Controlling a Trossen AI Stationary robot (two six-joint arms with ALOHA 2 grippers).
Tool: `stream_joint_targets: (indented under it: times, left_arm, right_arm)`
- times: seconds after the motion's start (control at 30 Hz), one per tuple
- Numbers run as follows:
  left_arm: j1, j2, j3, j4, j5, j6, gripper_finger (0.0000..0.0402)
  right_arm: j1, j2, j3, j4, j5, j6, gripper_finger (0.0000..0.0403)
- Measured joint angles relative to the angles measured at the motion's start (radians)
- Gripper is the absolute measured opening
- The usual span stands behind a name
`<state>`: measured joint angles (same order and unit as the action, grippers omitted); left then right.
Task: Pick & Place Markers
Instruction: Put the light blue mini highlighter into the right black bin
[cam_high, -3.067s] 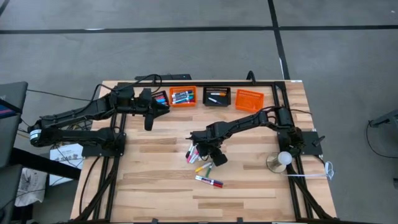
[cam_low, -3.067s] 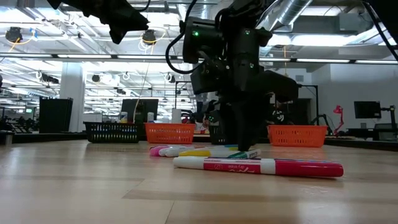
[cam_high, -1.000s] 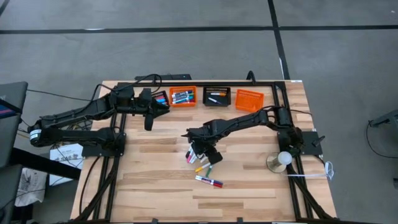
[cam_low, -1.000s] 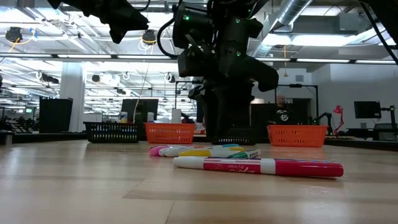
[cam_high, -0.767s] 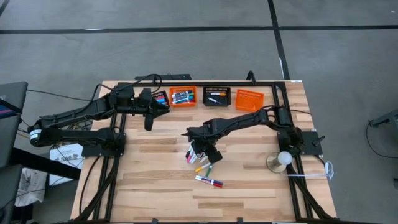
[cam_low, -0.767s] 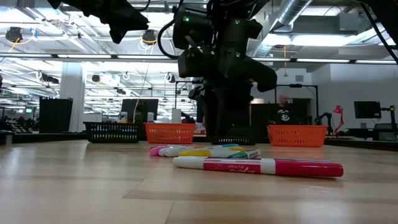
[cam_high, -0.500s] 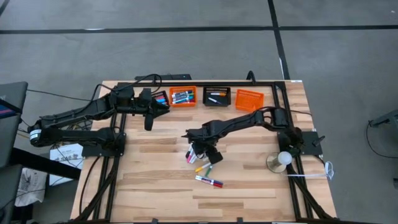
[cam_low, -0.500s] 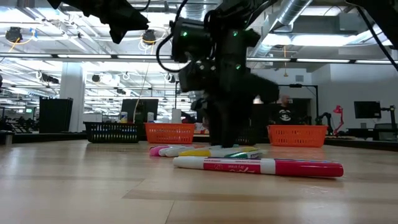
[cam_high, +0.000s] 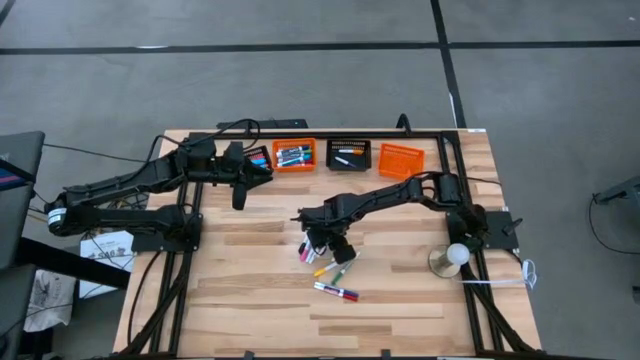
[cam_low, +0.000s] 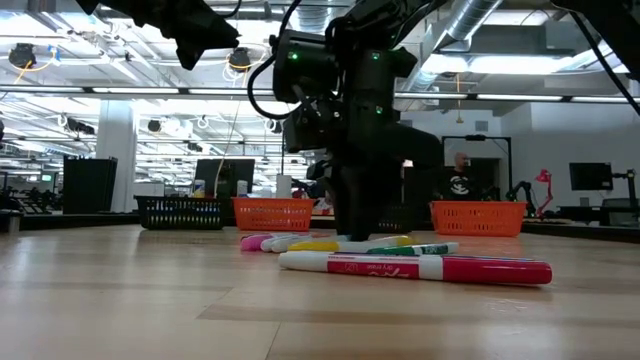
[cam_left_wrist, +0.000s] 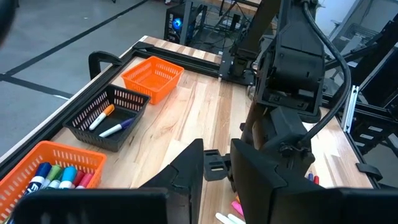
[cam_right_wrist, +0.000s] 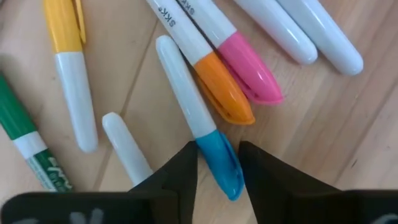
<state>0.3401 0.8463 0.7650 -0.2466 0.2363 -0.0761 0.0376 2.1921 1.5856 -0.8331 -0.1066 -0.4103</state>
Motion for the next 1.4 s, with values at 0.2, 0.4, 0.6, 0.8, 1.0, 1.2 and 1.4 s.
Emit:
stream_joint_targets:
  times: [0.2, 0.4, 0.6, 0.8, 1.0, 1.2, 1.4]
  left_arm:
    - [0.000, 0.000, 0.000, 0.000, 0.000, 0.000, 0.0080]
    - [0.000, 0.000, 0.000, 0.000, 0.000, 0.000, 0.0080]
    - [0.000, 0.000, 0.000, 0.000, 0.000, 0.000, 0.0080]
    - [0.000, 0.000, 0.000, 0.000, 0.000, 0.015, 0.0080]
    - [0.000, 0.000, 0.000, 0.001, 0.000, 0.019, 0.0080]
    - [0.000, 0.000, 0.000, 0.001, 0.000, 0.019, 0.0080]
    - [0.000, 0.000, 0.000, 0.001, 0.000, 0.019, 0.0080]
  right_arm:
    - [-0.001, 0.002, 0.000, -0.007, 0.006, 0.037, 0.0064]
    - [-0.001, -0.010, -0.002, -0.093, 0.021, 0.036, 0.0026]
    - [-0.003, -0.043, -0.002, -0.177, 0.099, 0.037, 0.0031]
    - [-0.015, -0.126, 0.027, -0.267, 0.113, 0.061, 0.0023]
    - [-0.061, -0.275, 0.032, -0.300, 0.104, 0.149, 0.0022]
    - [-0.136, -0.461, 0.033, -0.283, -0.108, 0.235, 0.0028]
    - [-0.201, -0.614, 0.033, -0.069, -0.608, 0.268, 0.0024]
